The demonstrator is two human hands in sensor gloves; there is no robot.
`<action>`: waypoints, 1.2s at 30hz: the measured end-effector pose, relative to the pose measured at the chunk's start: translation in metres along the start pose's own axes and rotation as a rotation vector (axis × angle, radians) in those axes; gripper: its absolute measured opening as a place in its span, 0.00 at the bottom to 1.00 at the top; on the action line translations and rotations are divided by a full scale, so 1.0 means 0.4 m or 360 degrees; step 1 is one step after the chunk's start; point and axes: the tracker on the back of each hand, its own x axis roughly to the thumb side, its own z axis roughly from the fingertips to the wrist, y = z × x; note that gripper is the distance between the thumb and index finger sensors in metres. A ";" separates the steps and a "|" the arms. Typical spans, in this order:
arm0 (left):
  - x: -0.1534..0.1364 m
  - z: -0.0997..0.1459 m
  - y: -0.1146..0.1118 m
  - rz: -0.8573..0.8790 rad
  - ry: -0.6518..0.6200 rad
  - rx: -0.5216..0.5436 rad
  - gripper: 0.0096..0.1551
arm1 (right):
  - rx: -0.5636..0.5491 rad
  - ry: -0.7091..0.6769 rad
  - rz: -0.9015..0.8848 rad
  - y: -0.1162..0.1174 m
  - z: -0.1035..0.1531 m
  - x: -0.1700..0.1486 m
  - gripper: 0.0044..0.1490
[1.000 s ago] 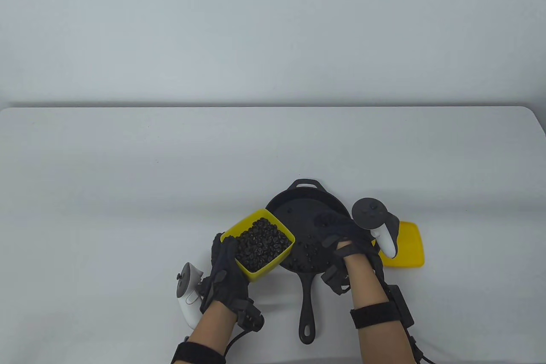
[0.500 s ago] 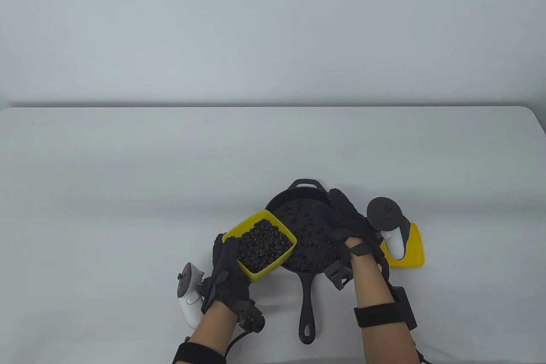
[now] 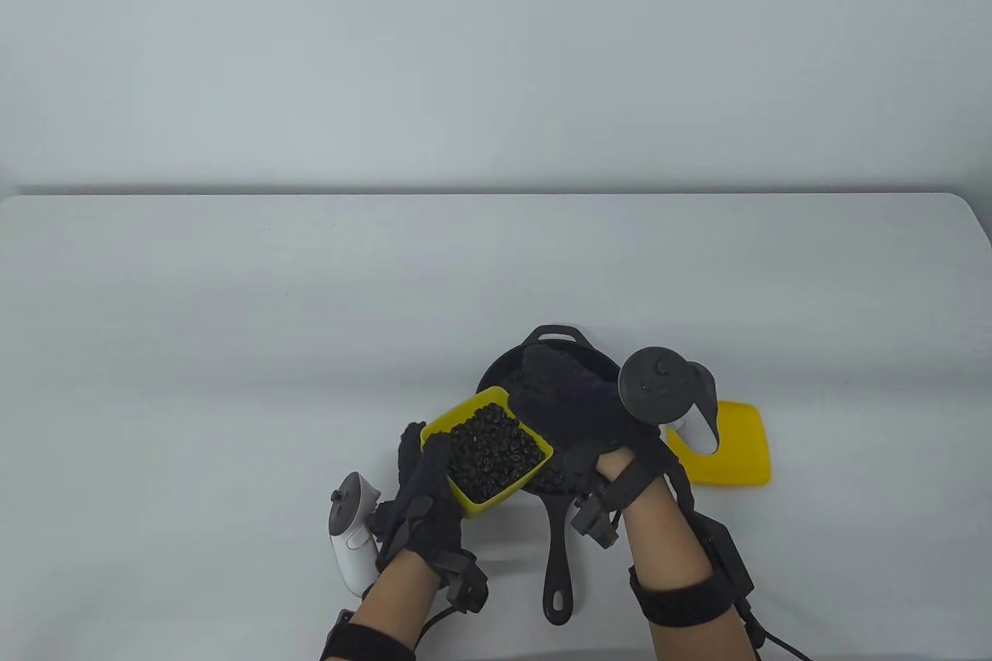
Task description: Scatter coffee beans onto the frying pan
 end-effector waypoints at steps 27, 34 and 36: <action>0.016 0.017 -0.046 -0.0240 -0.0007 -0.0083 0.48 | 0.0630 0.0234 0.0360 0.223 -0.079 -0.060 0.32; -0.004 0.009 -0.042 -0.0085 0.0054 -0.0111 0.48 | 0.0436 0.0271 0.0126 0.194 -0.069 -0.093 0.22; -0.009 0.005 -0.042 -0.0074 0.0060 -0.0122 0.47 | 0.0412 0.0265 0.0069 0.182 -0.066 -0.097 0.22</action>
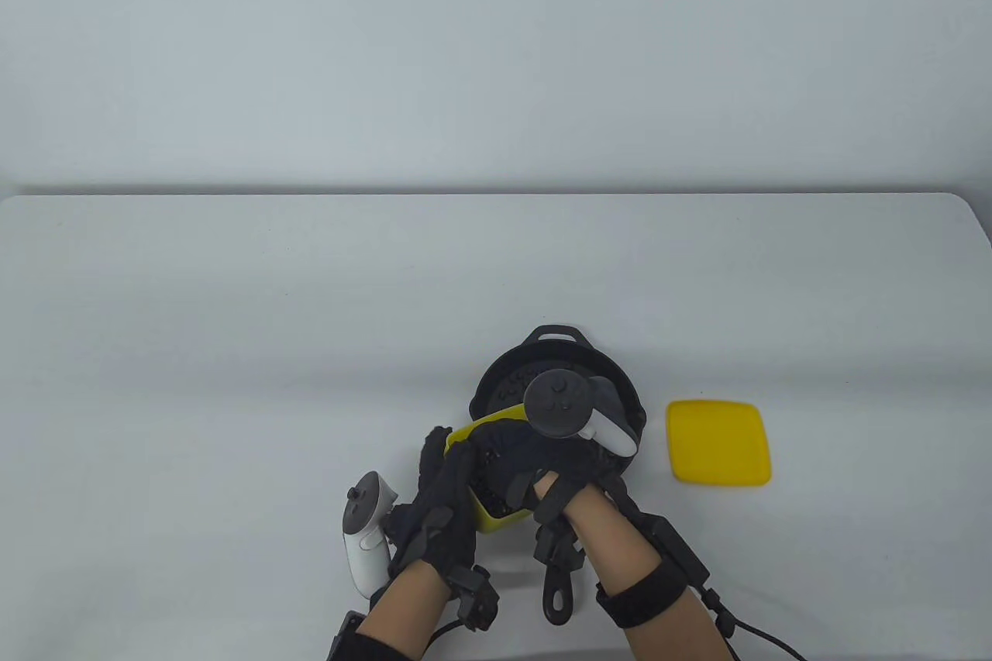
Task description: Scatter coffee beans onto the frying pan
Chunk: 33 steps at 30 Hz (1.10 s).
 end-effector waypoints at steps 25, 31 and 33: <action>0.002 -0.005 0.040 0.0212 -0.0006 0.0124 0.48 | -0.0890 0.0194 -0.0739 -0.166 0.109 -0.173 0.22; 0.010 -0.001 0.051 0.0230 -0.0032 0.0150 0.48 | -0.0778 0.0429 -0.0641 -0.117 0.081 -0.248 0.23; 0.011 0.000 0.051 0.0223 -0.0033 0.0147 0.48 | -0.0755 0.0476 -0.0574 -0.100 0.067 -0.250 0.23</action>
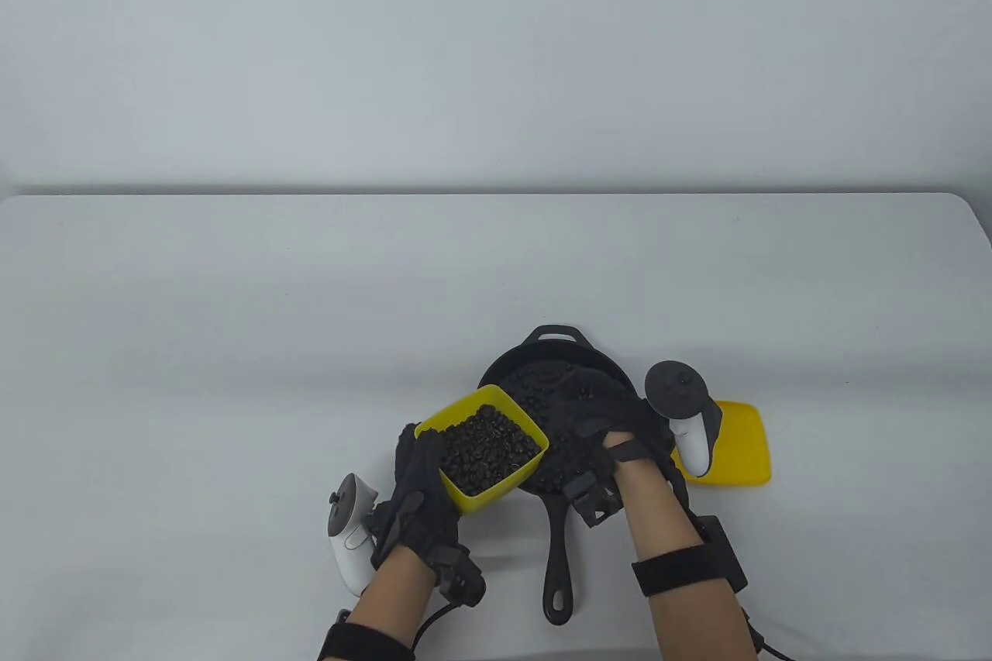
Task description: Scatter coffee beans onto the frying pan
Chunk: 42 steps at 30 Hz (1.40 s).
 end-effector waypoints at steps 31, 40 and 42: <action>0.003 0.003 0.008 -0.0019 -0.0006 0.0020 0.48 | 0.0274 -0.0154 -0.0012 -0.079 -0.015 0.059 0.55; 0.005 -0.002 -0.001 -0.0118 -0.0011 -0.0009 0.48 | 0.0575 -0.0624 0.0206 -0.002 0.062 0.265 0.47; 0.003 -0.001 -0.006 -0.0139 -0.0010 -0.0020 0.48 | 0.0681 -0.0703 0.0420 0.030 0.081 0.299 0.44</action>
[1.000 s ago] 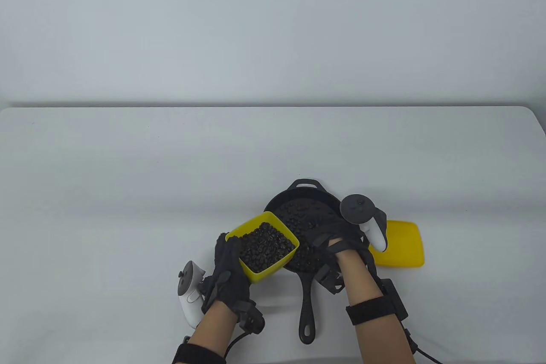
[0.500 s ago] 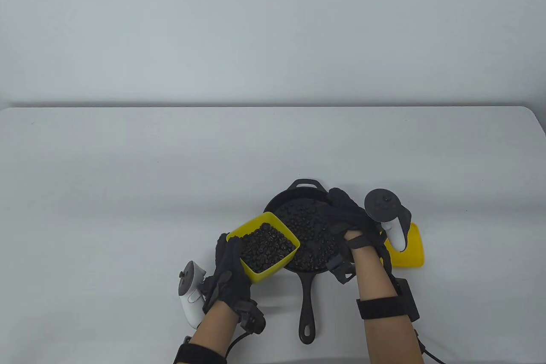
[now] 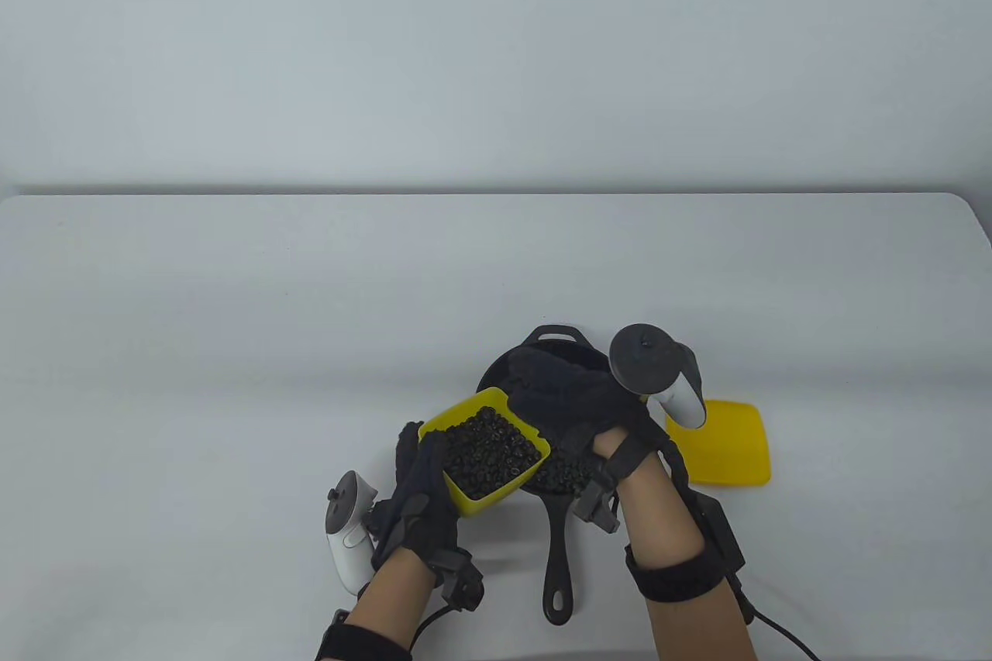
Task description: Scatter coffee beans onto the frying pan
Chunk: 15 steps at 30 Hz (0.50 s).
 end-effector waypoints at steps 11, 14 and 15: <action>0.020 0.025 -0.035 -0.0224 -0.0135 -0.0059 0.48 | 0.0374 0.0235 0.0418 0.120 -0.045 -0.007 0.60; 0.025 0.028 -0.039 -0.0267 -0.0166 -0.0054 0.48 | 0.0438 0.0214 0.0406 0.152 -0.049 -0.021 0.64; 0.026 0.031 -0.039 -0.0284 -0.0160 -0.0048 0.47 | 0.0451 0.0213 0.0432 0.168 -0.052 -0.023 0.62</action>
